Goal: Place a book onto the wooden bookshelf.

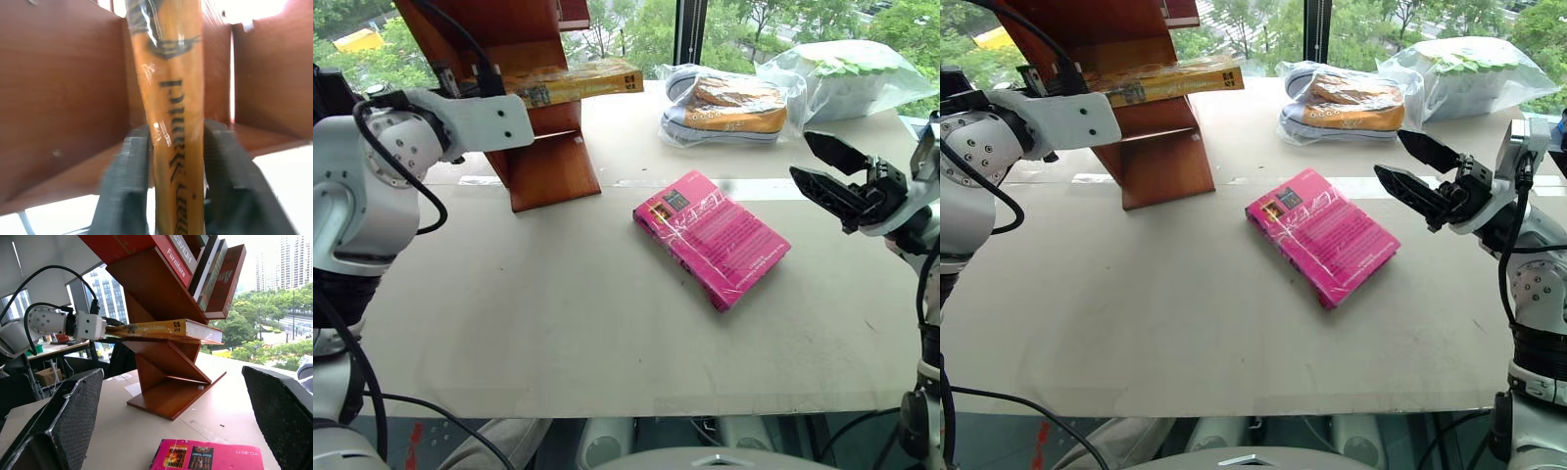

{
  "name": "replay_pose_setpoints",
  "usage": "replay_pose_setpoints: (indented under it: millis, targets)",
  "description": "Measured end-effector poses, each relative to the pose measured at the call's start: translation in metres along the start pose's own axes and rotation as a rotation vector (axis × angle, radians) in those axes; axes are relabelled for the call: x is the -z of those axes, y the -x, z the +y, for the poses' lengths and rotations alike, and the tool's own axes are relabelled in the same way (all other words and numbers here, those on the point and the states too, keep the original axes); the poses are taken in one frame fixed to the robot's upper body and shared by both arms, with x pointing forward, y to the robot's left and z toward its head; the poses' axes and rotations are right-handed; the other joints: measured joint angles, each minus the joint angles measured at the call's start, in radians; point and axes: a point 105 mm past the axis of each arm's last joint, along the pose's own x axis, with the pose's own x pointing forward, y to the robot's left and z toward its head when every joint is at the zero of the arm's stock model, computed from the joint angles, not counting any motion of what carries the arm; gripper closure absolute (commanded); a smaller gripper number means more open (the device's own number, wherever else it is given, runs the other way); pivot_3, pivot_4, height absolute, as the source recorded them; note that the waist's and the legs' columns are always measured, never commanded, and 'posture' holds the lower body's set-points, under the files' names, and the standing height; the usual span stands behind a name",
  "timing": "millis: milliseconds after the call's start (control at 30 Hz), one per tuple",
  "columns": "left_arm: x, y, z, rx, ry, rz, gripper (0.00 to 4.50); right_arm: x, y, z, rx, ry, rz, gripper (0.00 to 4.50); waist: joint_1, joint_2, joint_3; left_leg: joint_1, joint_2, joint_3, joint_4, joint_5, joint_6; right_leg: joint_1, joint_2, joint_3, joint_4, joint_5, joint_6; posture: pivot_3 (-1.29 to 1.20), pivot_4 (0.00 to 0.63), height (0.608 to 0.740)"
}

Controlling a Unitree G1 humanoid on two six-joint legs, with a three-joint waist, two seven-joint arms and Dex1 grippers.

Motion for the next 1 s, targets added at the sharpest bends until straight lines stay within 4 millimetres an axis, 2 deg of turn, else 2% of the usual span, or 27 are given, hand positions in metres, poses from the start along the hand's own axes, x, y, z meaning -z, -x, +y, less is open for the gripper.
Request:
replay_pose_setpoints:
  millis: [33, 100, 233, 400, 533, 600, 667, 733, 867, 900, 967, 1000]
  targets:
    - [0.003, 0.001, 0.001, -0.003, 0.007, 0.014, 1.06, 0.001, 0.001, 0.0, 0.004, 0.001, 0.001, 0.0, 0.0, 0.0, 0.0, 0.0, 0.0, 0.0, 0.0, 0.0, 0.0, 0.0, 0.0, 0.0, 0.0, 0.0, 0.0, 0.0, 0.15, 0.693]
    - [0.011, 0.004, 0.004, -0.014, 0.02, 0.049, 0.04, 0.001, 0.002, 0.0, 0.007, 0.004, 0.001, 0.0, 0.0, 0.0, 0.0, 0.0, 0.0, 0.0, 0.0, 0.0, 0.0, 0.0, 0.0, 0.0, 0.0, 0.0, 0.0, 0.0, 0.15, 0.693]
    - [0.02, 0.011, 0.005, -0.025, 0.045, 0.098, 0.04, 0.002, 0.003, 0.0, 0.003, 0.012, 0.006, 0.0, 0.0, 0.0, 0.0, 0.0, 0.0, 0.0, 0.0, 0.0, 0.0, 0.0, 0.0, 0.0, 0.0, 0.0, 0.0, 0.0, 0.15, 0.693]
    - [0.017, 0.022, 0.006, -0.051, 0.086, 0.105, 0.04, 0.004, 0.004, -0.001, 0.006, 0.013, 0.013, 0.0, 0.002, 0.0, 0.0, 0.0, 0.0, 0.0, 0.0, 0.0, 0.0, 0.0, 0.0, 0.0, 0.0, 0.0, 0.0, 0.0, 0.15, 0.693]
    - [-0.005, 0.03, 0.012, -0.129, 0.173, 0.012, 0.04, 0.009, 0.01, -0.003, 0.015, 0.014, 0.035, 0.0, 0.005, 0.0, 0.0, 0.0, 0.0, 0.0, 0.001, 0.0, 0.0, 0.001, 0.0, 0.0, 0.0, 0.0, 0.0, 0.0, 0.15, 0.693]
    - [-0.029, 0.035, 0.005, -0.143, 0.239, -0.095, 0.04, 0.018, 0.019, -0.003, 0.032, 0.017, 0.077, 0.0, 0.005, 0.0, -0.001, 0.0, -0.001, -0.001, 0.001, 0.0, 0.0, 0.001, -0.001, 0.0, 0.0, 0.0, 0.0, 0.0, 0.15, 0.693]
    - [-0.05, 0.037, -0.019, -0.092, 0.338, -0.193, 0.04, 0.03, 0.032, -0.004, 0.054, 0.029, 0.135, 0.0, 0.003, 0.0, -0.001, 0.001, -0.001, 0.0, 0.002, 0.0, 0.0, 0.002, -0.001, 0.002, 0.0, 0.0, 0.0, 0.0, 0.15, 0.693]
    - [-0.063, 0.036, -0.053, 0.001, 0.509, -0.247, 0.04, 0.044, 0.049, -0.008, 0.092, 0.048, 0.208, 0.0, 0.0, 0.0, -0.001, 0.002, 0.0, 0.0, 0.002, 0.0, 0.0, 0.002, 0.0, 0.003, 0.001, 0.0, 0.0, 0.0, 0.15, 0.693]
    - [-0.086, 0.047, -0.16, 0.329, 0.939, -0.26, 0.04, 0.082, 0.09, -0.017, 0.211, 0.073, 0.355, 0.0, -0.01, 0.0, -0.001, 0.003, 0.0, -0.002, 0.003, 0.0, 0.0, 0.002, 0.0, 0.004, 0.002, 0.0, 0.0, 0.0, 0.15, 0.693]
    - [-0.086, 0.051, -0.177, 0.383, 0.98, -0.242, 0.04, 0.088, 0.097, -0.019, 0.232, 0.077, 0.375, 0.0, -0.01, 0.0, -0.001, 0.004, 0.001, -0.002, 0.003, 0.0, 0.0, 0.002, 0.001, 0.004, 0.003, 0.0, 0.0, 0.0, 0.15, 0.693]
    - [-0.082, 0.061, -0.198, 0.439, 0.973, -0.209, 0.04, 0.096, 0.11, -0.021, 0.267, 0.111, 0.421, 0.0, -0.011, 0.0, -0.002, 0.005, 0.001, -0.002, 0.003, 0.0, 0.0, 0.003, 0.002, 0.003, 0.003, 0.0, 0.0, 0.0, 0.15, 0.693]
    - [-0.082, 0.062, -0.201, 0.433, 1.027, -0.214, 0.04, 0.1, 0.116, -0.023, 0.285, 0.128, 0.447, 0.0, -0.009, 0.002, -0.002, 0.006, 0.001, -0.003, 0.003, 0.0, 0.0, 0.004, 0.002, 0.003, 0.003, -0.003, -0.003, 0.0, 0.15, 0.693]
